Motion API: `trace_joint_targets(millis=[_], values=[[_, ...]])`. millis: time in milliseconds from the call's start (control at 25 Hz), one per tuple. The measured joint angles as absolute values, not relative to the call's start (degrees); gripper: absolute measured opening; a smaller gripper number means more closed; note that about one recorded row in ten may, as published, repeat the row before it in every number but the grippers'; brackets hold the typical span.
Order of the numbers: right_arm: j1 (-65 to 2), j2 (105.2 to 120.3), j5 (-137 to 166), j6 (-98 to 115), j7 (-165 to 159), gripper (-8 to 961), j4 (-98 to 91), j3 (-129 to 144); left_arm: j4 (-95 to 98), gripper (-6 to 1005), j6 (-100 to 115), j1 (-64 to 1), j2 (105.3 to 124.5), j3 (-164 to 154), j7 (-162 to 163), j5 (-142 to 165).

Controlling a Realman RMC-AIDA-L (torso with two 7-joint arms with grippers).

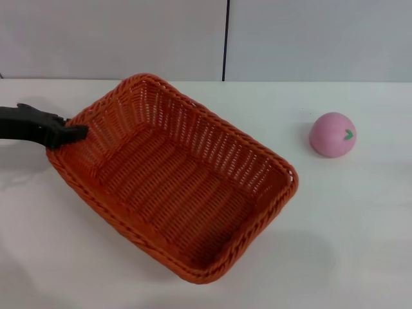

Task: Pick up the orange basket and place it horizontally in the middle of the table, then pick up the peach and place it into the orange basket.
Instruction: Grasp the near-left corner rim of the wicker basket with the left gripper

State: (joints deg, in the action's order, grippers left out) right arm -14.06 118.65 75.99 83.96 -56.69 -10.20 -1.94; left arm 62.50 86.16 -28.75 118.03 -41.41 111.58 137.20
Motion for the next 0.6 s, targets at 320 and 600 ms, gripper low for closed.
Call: trace_joint_targets(millis=[320, 600], values=[[-14.24, 118.66, 75.91, 82.85, -56.69, 624, -10.2, -1.79, 61.49, 189, 85.83, -28.62, 118.01, -40.96, 114.64, 136.3], [-14.33, 118.65, 75.8, 82.76, -56.71, 623, -10.2, -1.79, 61.14, 190, 85.97, -28.66, 117.9, -40.53, 116.0, 135.47]])
